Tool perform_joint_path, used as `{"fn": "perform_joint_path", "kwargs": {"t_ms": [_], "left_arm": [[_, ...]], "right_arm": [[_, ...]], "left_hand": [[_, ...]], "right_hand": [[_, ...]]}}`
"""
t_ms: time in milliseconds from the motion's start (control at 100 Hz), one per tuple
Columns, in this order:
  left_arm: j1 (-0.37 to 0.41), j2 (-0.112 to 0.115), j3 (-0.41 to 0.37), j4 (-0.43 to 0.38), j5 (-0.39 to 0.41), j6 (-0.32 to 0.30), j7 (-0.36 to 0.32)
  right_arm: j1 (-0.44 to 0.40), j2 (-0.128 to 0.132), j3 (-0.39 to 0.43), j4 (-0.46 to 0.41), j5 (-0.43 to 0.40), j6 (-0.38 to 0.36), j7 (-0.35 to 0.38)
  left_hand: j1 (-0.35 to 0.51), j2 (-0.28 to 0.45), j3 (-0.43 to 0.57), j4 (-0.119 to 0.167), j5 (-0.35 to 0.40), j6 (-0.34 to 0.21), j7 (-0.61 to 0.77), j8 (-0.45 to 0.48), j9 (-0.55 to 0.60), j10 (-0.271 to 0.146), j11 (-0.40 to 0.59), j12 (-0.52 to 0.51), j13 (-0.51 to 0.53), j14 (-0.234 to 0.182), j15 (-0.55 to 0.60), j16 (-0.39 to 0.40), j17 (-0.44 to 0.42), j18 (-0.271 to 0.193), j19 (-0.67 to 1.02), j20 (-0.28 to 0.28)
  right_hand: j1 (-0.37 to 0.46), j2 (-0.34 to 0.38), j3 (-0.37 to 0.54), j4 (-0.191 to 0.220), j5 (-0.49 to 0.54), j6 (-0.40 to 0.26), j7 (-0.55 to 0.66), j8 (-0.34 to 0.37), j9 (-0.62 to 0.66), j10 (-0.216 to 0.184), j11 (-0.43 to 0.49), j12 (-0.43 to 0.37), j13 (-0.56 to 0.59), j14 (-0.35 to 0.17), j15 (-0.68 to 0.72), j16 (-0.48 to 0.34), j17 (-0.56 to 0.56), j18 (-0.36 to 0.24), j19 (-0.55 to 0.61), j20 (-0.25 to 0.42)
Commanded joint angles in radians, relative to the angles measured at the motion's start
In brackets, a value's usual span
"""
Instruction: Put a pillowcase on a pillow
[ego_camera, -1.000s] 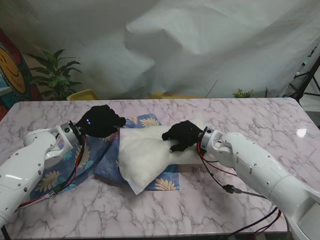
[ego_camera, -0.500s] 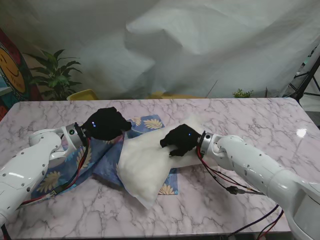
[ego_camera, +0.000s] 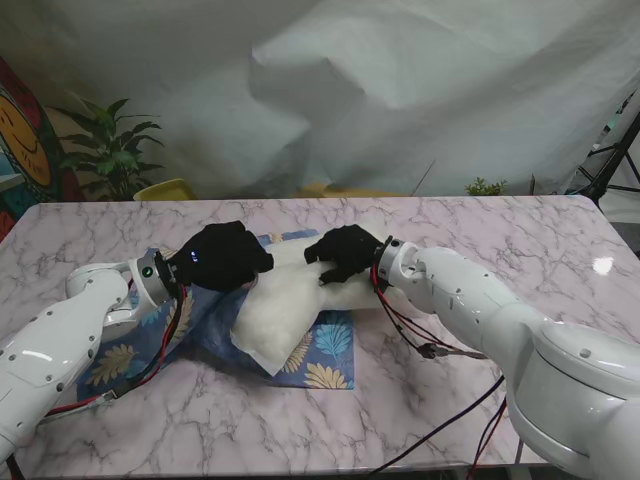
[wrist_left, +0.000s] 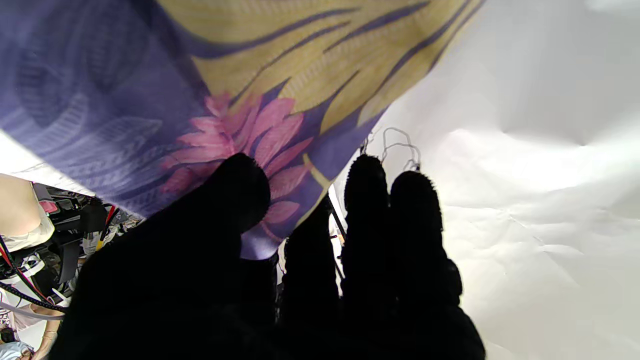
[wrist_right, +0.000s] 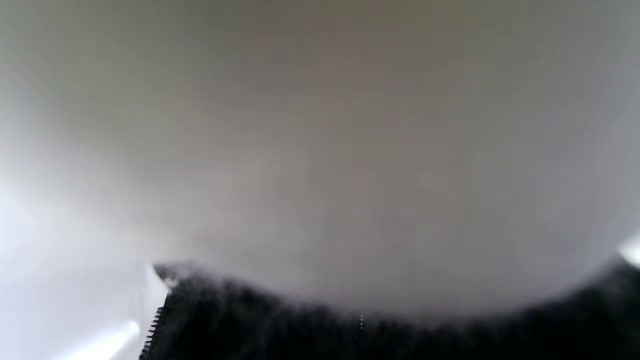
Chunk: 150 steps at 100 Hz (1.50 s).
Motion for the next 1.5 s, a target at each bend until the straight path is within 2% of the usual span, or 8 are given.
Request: {"fn": "perform_joint_path", "kwargs": {"t_ms": [0, 460, 850, 970, 1100, 1220, 1340, 1490], "left_arm": [[0.011, -0.002, -0.004, -0.018, 0.000, -0.010, -0.019], [-0.009, -0.035, 0.070, -0.006, -0.072, 0.011, -0.026], [0.060, -0.028, -0.052, -0.091, -0.045, 0.008, -0.148], [0.082, -0.014, -0.125, -0.124, -0.006, -0.004, -0.245], [0.120, -0.005, -0.220, -0.187, 0.024, -0.032, -0.455], [0.128, 0.001, -0.255, -0.204, 0.035, -0.055, -0.606], [0.113, -0.001, -0.241, -0.178, 0.008, -0.055, -0.683], [0.070, -0.006, -0.186, -0.114, -0.051, -0.043, -0.698]], "right_arm": [[0.021, -0.026, -0.004, 0.036, 0.021, 0.000, 0.007], [0.032, -0.120, 0.050, 0.121, 0.183, 0.042, 0.190], [0.011, -0.112, 0.060, 0.122, 0.200, 0.029, 0.228], [0.008, -0.104, 0.038, 0.122, 0.180, 0.014, 0.210], [0.004, -0.102, 0.038, 0.122, 0.180, 0.010, 0.211], [0.001, -0.102, 0.043, 0.122, 0.184, 0.011, 0.216], [-0.002, -0.104, 0.047, 0.121, 0.191, 0.010, 0.227], [-0.004, -0.108, 0.050, 0.121, 0.198, 0.010, 0.242]], "left_hand": [[-0.021, -0.024, 0.044, -0.035, -0.001, -0.022, 0.038, -0.004, -0.028, -0.009, 0.013, -0.015, -0.004, 0.011, -0.019, -0.008, -0.014, -0.058, -0.027, 0.013], [-0.088, 0.044, -0.016, -0.048, -0.024, -0.007, 0.040, -0.042, -0.080, -0.006, 0.116, -0.081, -0.008, 0.018, -0.022, -0.006, -0.020, -0.049, -0.030, 0.016], [0.013, 0.093, -0.149, -0.014, -0.078, -0.029, 0.016, -0.055, -0.099, -0.010, 0.089, -0.053, -0.028, 0.001, -0.019, 0.010, -0.068, -0.045, -0.026, 0.031], [0.189, 0.172, -0.183, 0.015, -0.138, -0.024, -0.253, -0.644, -0.234, 0.008, -0.008, -0.032, -0.133, -0.011, -0.081, 0.004, -0.177, -0.043, -0.106, 0.037], [0.102, 0.139, 0.096, 0.059, -0.220, -0.029, -0.663, -0.782, -0.651, 0.063, 0.033, -0.201, -0.397, 0.026, -0.154, -0.024, -0.359, -0.019, -0.256, 0.006], [0.043, 0.076, 0.135, 0.049, -0.258, 0.000, -0.898, -0.908, -0.731, 0.171, -0.327, -0.344, -0.603, 0.076, -0.151, -0.051, -0.462, 0.011, -0.347, -0.025], [-0.031, 0.070, 0.056, 0.048, -0.271, 0.064, -1.268, -1.103, -0.792, 0.220, -0.470, -0.237, -0.618, 0.111, -0.143, -0.069, -0.463, 0.054, -0.380, -0.039], [-0.075, 0.079, 0.014, 0.055, -0.277, 0.094, -1.295, -1.147, -0.792, 0.218, -0.471, -0.282, -0.518, 0.118, -0.149, -0.073, -0.396, 0.098, -0.389, -0.046]], "right_hand": [[0.094, 0.144, 0.166, 0.062, 0.011, -0.191, 0.078, 0.041, 0.047, -0.031, 0.086, 0.023, 0.076, -0.045, 0.115, 0.024, -0.013, -0.291, 0.045, 0.025], [-0.071, 0.094, 0.187, 0.054, 0.043, -0.037, 0.039, -0.096, 0.235, -0.013, 0.119, 0.047, 0.122, -0.077, 0.417, 0.100, 0.189, -0.338, 0.272, -0.013], [-0.163, 0.091, 0.227, 0.039, 0.079, -0.025, 0.056, -0.107, 0.289, -0.046, 0.147, 0.074, 0.122, -0.079, 0.486, 0.118, 0.203, -0.361, 0.345, -0.008], [-0.169, 0.090, 0.236, 0.038, 0.080, -0.034, 0.058, -0.103, 0.288, -0.049, 0.150, 0.076, 0.122, -0.079, 0.486, 0.117, 0.203, -0.358, 0.345, -0.011], [-0.170, 0.091, 0.240, 0.036, 0.080, -0.035, 0.059, -0.100, 0.287, -0.051, 0.152, 0.078, 0.122, -0.079, 0.486, 0.116, 0.203, -0.357, 0.345, -0.013], [-0.169, 0.091, 0.241, 0.035, 0.080, -0.036, 0.060, -0.097, 0.287, -0.052, 0.154, 0.079, 0.122, -0.079, 0.487, 0.116, 0.202, -0.357, 0.346, -0.014], [-0.170, 0.092, 0.241, 0.034, 0.081, -0.036, 0.061, -0.095, 0.287, -0.051, 0.156, 0.080, 0.122, -0.079, 0.487, 0.115, 0.202, -0.357, 0.344, -0.016], [-0.171, 0.095, 0.240, 0.033, 0.082, -0.040, 0.062, -0.091, 0.287, -0.054, 0.157, 0.080, 0.122, -0.079, 0.487, 0.115, 0.203, -0.357, 0.344, -0.019]]}}
